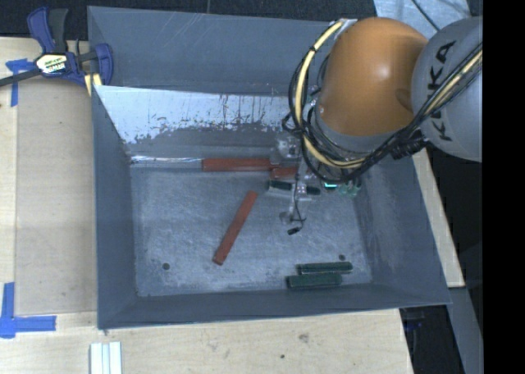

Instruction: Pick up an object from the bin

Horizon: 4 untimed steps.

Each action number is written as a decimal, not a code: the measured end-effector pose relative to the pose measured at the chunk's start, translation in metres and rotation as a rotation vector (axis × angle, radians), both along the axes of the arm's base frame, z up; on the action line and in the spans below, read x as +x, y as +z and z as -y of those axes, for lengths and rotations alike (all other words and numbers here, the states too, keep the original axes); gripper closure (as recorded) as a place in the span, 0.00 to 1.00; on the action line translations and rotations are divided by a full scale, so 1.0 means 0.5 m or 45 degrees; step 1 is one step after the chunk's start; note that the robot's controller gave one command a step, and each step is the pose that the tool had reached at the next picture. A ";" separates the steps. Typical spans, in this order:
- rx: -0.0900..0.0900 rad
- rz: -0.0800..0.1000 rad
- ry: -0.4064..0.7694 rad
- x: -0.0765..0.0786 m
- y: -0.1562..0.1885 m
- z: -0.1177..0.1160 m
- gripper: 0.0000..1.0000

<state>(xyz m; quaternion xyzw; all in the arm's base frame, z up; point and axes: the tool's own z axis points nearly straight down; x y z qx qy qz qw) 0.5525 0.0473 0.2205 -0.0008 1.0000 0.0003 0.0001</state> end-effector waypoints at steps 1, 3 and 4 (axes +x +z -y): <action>-0.003 -0.003 0.399 0.060 -0.301 -0.109 0.00; -0.001 -0.008 0.926 -0.003 -0.300 -0.123 0.00; -0.003 -0.004 1.011 -0.086 -0.301 0.018 0.00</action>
Offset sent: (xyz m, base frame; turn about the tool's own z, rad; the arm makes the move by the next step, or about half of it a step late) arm 0.0294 0.0556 -0.1505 -0.3129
